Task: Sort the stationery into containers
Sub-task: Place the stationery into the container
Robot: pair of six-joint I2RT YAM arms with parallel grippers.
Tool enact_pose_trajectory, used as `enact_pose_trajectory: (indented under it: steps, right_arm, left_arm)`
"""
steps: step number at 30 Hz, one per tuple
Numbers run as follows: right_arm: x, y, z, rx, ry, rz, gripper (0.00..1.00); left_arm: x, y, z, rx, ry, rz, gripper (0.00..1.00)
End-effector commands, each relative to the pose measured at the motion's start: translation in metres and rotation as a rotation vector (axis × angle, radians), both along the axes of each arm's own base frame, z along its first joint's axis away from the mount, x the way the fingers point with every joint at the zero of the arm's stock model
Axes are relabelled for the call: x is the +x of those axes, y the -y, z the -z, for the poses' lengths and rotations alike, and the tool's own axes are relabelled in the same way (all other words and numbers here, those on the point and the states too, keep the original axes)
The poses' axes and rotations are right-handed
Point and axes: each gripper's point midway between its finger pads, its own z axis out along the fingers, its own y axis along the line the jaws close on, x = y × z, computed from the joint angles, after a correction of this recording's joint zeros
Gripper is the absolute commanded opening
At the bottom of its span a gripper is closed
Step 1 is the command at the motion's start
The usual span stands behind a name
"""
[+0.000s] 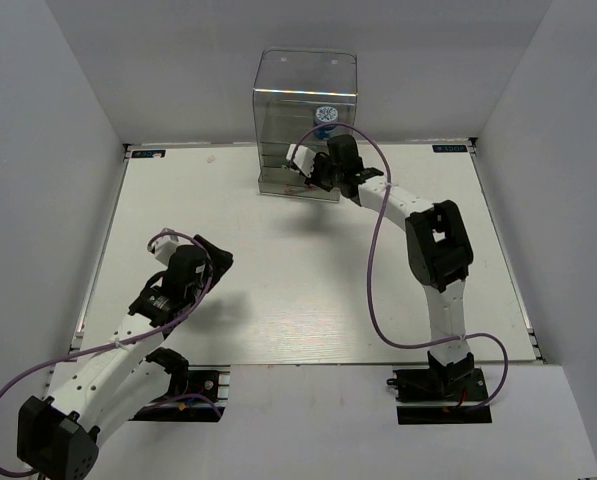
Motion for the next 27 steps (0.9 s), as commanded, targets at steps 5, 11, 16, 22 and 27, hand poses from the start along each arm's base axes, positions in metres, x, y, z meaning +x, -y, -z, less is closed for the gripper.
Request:
enact_pose_trajectory:
  steps: [5,11,16,22,27]
  right_arm:
    - [0.045,0.005,0.001,-0.110,0.091,-0.045,0.00]
    - [0.047,0.013,-0.001,-0.114,0.077,-0.035,0.41]
    - [0.029,0.010,-0.014,-0.045,0.040,-0.068,0.37]
    - [-0.008,-0.002,-0.023,0.075,-0.049,-0.240,0.00]
    - [-0.051,-0.006,-0.001,0.048,-0.158,-0.495,0.00]
  left_arm:
    - [0.001,0.003,-0.004,-0.018,0.018,0.006,0.90]
    - [0.001,0.003,-0.002,-0.014,0.010,0.006,0.90]
    - [0.002,0.006,0.002,-0.015,-0.001,0.013,0.90]
    - [0.004,0.009,0.002,-0.019,-0.007,0.021,0.90]
    - [0.006,0.009,0.000,-0.019,-0.007,0.021,0.90]
